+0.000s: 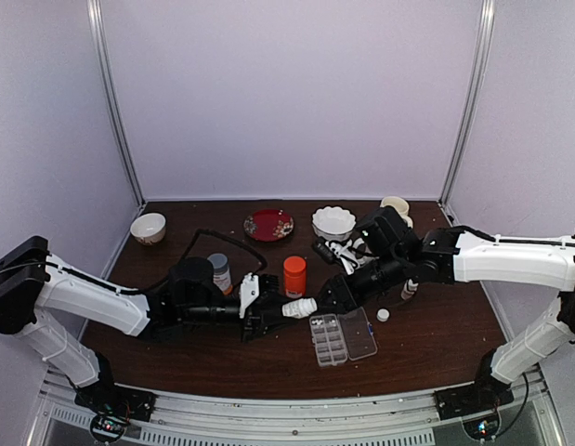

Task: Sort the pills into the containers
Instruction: Pour the pill into the compartment of the pill container.

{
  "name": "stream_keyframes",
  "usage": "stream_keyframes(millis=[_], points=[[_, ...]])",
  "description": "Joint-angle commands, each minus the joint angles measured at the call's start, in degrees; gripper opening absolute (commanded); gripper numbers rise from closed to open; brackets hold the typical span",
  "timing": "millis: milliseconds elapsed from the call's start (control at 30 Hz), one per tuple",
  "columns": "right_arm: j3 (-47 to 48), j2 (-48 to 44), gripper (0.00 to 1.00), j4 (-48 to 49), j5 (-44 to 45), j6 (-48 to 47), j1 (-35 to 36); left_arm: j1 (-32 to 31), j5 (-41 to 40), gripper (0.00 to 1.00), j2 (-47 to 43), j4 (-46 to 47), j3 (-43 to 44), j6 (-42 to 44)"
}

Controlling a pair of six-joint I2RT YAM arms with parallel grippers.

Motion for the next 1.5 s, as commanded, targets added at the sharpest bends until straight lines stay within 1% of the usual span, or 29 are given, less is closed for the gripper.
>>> stream_keyframes(millis=[0, 700, 867, 1000, 1233, 1333, 1467], points=[[3.1, -0.6, 0.36, 4.4, -4.0, -1.0, 1.5, -0.2, -2.8, 0.08, 0.9, -2.9, 1.9, 0.6], [2.9, -1.0, 0.37, 4.0, -4.0, -1.5, 1.5, -0.9, -3.3, 0.08, 2.2, -4.9, 2.9, 1.0], [2.7, -1.1, 0.39, 2.0, -1.1, -2.3, 1.3, -1.0, -3.9, 0.08, 2.2, -6.5, 3.7, 1.0], [1.1, -0.7, 0.41, -1.1, 2.3, -3.2, -0.9, -1.2, -6.3, 0.08, 1.8, -9.2, 4.8, 0.0], [-4.9, -4.4, 0.42, -0.4, 5.4, -4.0, -6.6, -1.5, -9.3, 0.07, 2.2, -14.7, 7.3, -0.6], [-5.5, -5.1, 0.42, -1.5, 7.7, -4.7, -7.7, -1.8, -10.1, 0.07, 3.5, -16.7, 8.3, -0.3], [-6.7, -5.3, 0.42, -0.4, 8.3, -4.4, -7.9, -2.8, -11.0, 0.07, 5.6, -16.9, 9.2, -0.1]])
